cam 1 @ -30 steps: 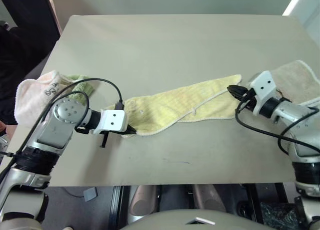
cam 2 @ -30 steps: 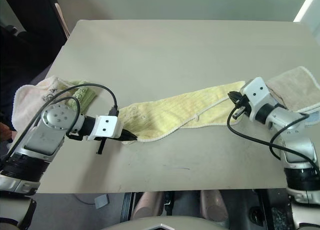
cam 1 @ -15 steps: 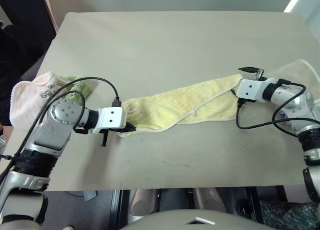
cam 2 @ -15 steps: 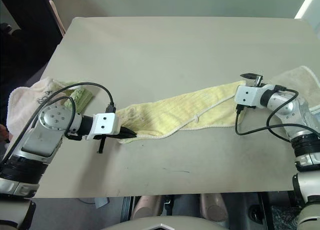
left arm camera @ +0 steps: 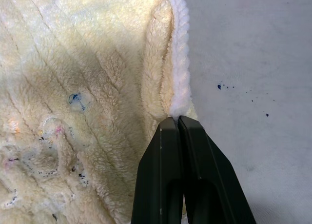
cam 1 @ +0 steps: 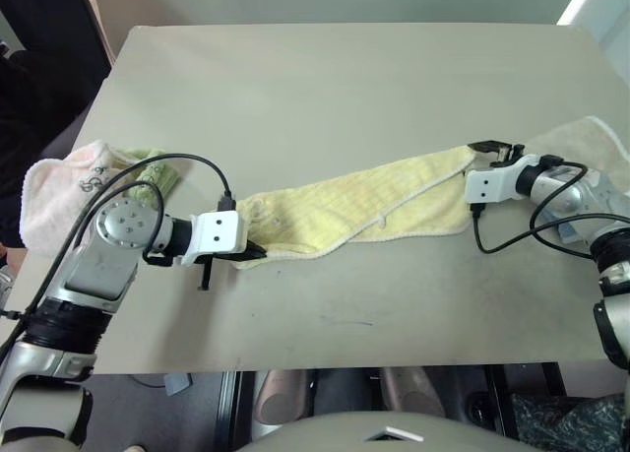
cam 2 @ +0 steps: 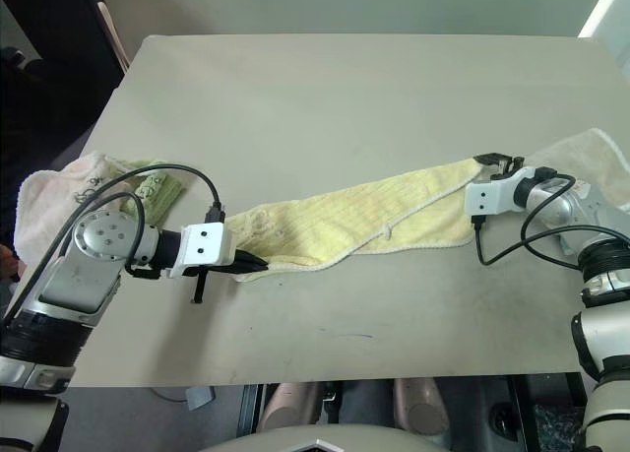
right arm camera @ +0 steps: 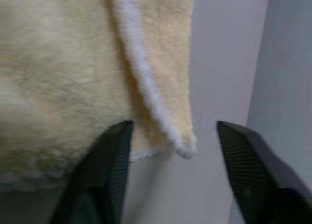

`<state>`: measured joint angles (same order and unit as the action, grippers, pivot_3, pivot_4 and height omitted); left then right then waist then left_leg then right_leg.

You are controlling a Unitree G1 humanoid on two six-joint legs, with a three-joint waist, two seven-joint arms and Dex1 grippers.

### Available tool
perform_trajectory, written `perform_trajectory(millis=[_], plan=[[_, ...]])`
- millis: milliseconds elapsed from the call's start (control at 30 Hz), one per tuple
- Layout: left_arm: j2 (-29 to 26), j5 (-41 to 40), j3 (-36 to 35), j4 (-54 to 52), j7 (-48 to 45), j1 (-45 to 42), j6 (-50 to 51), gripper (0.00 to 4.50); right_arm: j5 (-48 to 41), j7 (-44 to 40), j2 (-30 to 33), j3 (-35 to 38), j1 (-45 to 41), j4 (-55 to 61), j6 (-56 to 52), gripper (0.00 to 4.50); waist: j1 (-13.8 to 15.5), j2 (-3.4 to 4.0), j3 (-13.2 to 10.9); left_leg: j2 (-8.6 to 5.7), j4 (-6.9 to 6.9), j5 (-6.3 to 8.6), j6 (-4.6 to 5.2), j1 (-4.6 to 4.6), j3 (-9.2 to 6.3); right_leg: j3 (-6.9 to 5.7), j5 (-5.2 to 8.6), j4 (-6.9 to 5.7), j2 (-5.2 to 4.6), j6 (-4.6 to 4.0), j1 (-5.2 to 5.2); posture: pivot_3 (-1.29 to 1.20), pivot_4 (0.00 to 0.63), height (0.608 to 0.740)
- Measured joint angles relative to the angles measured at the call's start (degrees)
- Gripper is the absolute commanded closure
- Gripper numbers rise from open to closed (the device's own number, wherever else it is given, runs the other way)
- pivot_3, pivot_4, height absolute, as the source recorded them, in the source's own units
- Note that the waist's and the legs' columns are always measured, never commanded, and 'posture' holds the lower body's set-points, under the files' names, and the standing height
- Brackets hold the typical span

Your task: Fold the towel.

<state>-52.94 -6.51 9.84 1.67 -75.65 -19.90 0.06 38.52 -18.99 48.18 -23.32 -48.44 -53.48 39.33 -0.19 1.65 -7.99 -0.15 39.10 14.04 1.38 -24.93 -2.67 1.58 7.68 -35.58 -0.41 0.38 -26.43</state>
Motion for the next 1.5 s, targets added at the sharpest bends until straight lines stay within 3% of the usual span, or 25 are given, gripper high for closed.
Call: perform_trajectory(millis=[167,433,633,867,1000,1133,1267,1400,1500], plan=[[-0.1,-0.6,-0.4,-1.1,0.6,0.6,0.7,4.5,0.1,0.4,0.0,0.0,0.1,-0.2,0.4,4.47,0.0,0.0,0.0,0.01,-0.02,0.0,0.0,0.0,0.0,-0.01,0.0,0.0,0.0,0.0,-0.01,0.0,0.15,0.735],[2.4,-5.2,-5.4,-1.2,4.0,-1.3,5.2,4.5,-0.3,1.7,1.6,0.7,2.3,2.2,-0.1,4.47,0.1,0.02,0.0,0.01,0.0,-0.01,0.01,-0.02,0.04,-0.04,0.0,-0.02,-0.04,0.0,0.0,0.0,0.15,0.735],[10.5,-9.2,-15.3,8.1,18.2,-15.6,7.0,4.5,-3.1,2.1,2.9,4.9,1.0,5.6,-2.7,4.47,0.1,0.0,0.0,0.01,0.07,-0.19,0.11,0.06,0.18,-0.04,-0.09,-0.24,-0.14,0.01,0.04,0.0,0.15,0.735],[16.2,-6.9,-17.8,26.2,31.9,-32.2,4.3,4.5,-6.9,1.1,3.5,8.5,-9.1,4.5,-6.9,4.47,-0.1,-0.03,-0.1,0.02,0.01,-0.39,0.11,0.04,0.21,-0.04,-0.22,-0.23,-0.11,-0.01,-0.02,0.0,0.15,0.735],[15.9,-7.3,-20.4,34.4,34.8,-41.1,0.8,4.5,-10.6,-1.9,4.0,11.3,-15.2,4.3,-8.0,4.47,-0.1,-0.04,-0.2,0.02,-0.16,-0.39,0.09,0.01,0.2,-0.04,-0.22,-0.08,-0.09,0.0,-0.05,0.0,0.15,0.735],[13.3,-9.0,-22.0,38.5,32.1,-42.7,-0.1,4.5,-17.3,-9.9,5.3,13.7,-14.9,6.5,-8.4,4.47,-0.1,-0.03,-0.2,0.03,-0.46,-0.38,0.08,-0.11,0.22,-0.04,-0.23,0.36,-0.05,0.03,-0.09,0.0,0.15,0.735],[9.0,-13.1,-23.0,33.8,23.8,-36.4,3.7,4.5,-31.4,-25.2,8.9,18.9,-4.7,19.9,-14.6,4.47,-0.1,-0.04,-0.1,0.06,-0.56,-0.51,-0.13,-0.23,0.22,-0.04,-0.05,0.62,0.01,0.14,-0.07,0.0,0.15,0.735],[3.2,-20.7,-25.2,21.2,12.3,-17.6,13.7,4.5,-49.1,-41.6,14.7,24.8,20.5,42.3,-31.3,4.47,0.2,-0.04,-0.1,0.14,-0.29,-0.23,-0.75,-0.42,0.26,-0.07,0.66,0.44,0.1,0.22,-0.16,0.0,0.15,0.735],[1.0,-24.5,-27.1,12.9,8.9,-6.9,20.1,4.5,-55.0,-46.4,17.2,28.7,32.2,52.2,-39.7,4.47,0.3,-0.05,-0.1,0.19,0.0,0.04,-0.77,-0.57,0.26,-0.05,0.78,0.41,0.15,0.28,-0.23,0.0,0.15,0.735]])
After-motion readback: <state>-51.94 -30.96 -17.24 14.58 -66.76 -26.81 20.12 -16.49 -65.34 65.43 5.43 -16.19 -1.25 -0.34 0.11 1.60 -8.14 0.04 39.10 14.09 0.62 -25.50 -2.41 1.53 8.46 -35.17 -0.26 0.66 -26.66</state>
